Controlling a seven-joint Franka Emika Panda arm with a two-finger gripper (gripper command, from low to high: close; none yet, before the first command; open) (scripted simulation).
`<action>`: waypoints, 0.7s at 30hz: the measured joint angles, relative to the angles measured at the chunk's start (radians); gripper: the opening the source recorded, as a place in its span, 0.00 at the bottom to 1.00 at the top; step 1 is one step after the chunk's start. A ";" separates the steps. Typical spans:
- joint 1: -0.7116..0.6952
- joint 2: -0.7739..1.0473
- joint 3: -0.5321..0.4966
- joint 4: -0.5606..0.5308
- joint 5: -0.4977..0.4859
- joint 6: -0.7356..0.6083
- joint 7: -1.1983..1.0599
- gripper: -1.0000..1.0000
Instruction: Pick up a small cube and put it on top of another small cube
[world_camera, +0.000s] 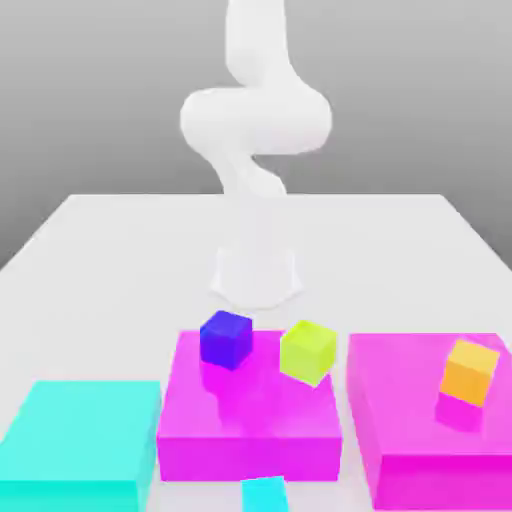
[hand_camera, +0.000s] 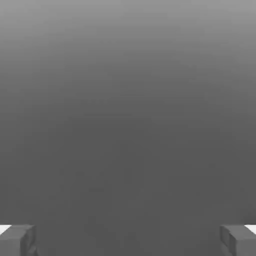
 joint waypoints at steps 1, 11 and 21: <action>0.003 0.039 -0.002 -0.002 0.001 0.014 -0.006 0.50; 0.024 0.405 -0.016 -0.024 0.014 0.139 -0.056 0.50; 0.032 0.767 -0.016 -0.046 0.021 0.264 -0.103 0.50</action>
